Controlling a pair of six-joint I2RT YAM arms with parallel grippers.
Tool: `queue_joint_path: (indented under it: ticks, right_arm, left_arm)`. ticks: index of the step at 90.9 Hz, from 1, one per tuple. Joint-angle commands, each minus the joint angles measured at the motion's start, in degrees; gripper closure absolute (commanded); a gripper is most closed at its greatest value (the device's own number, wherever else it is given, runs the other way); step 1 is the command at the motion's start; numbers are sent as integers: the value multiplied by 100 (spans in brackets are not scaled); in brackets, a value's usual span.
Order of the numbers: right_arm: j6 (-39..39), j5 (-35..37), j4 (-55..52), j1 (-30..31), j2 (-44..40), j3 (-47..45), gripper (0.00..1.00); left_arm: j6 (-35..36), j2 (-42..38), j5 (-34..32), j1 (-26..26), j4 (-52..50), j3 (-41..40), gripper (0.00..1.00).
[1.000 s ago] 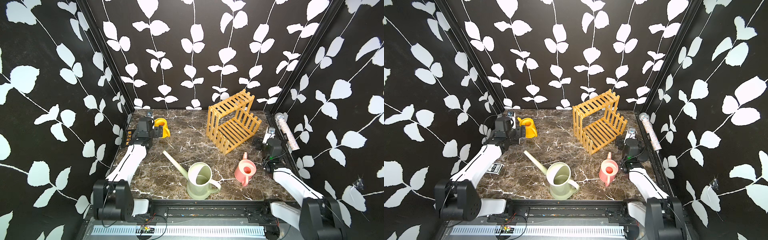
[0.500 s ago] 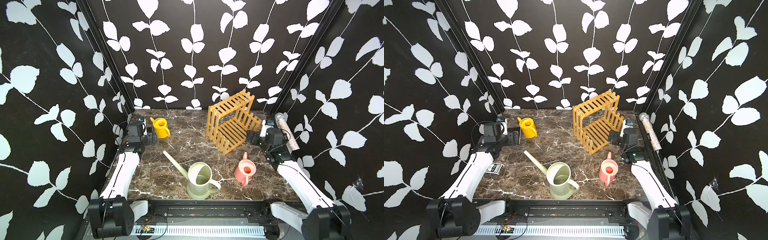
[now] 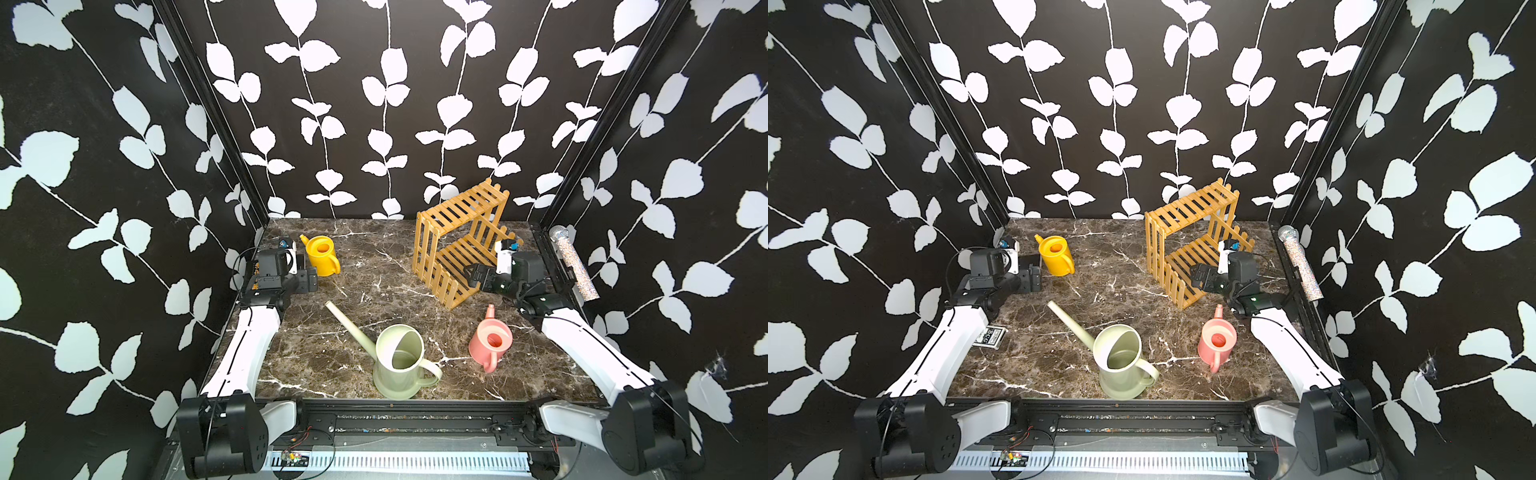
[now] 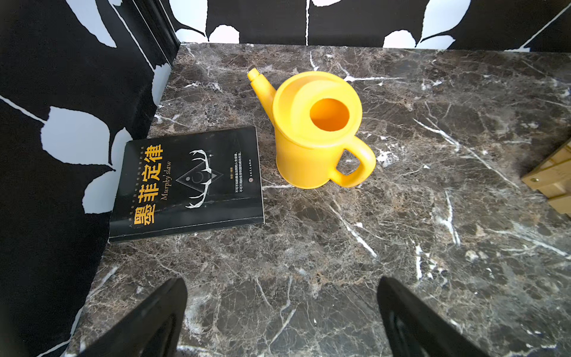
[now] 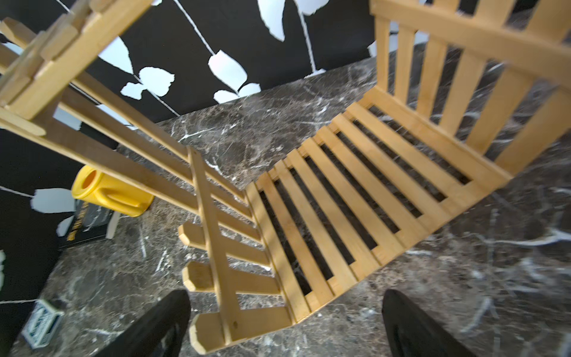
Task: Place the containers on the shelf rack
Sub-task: Adjust the shelf at the center of the board.
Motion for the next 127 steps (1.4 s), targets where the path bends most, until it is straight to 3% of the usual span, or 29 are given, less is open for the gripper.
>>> queue_joint_path:
  ticks: [1,35,84,127]
  right_arm:
    - [178,-390,367,136,153,75,1]
    - [513,-863,823,463,596,103,2]
    - [1168,-963,1000,1345,1824,1077,30]
    - [1323,-308,1041,2024,2814,2113,32]
  left_arm:
    - [-56,19,94,37,15,-58,2]
    - [-101,119,-5,52,-5,20,2]
    - [-141,205,-25,47,-22,74,2]
    - [-119,208,-60,46,-21,60,2]
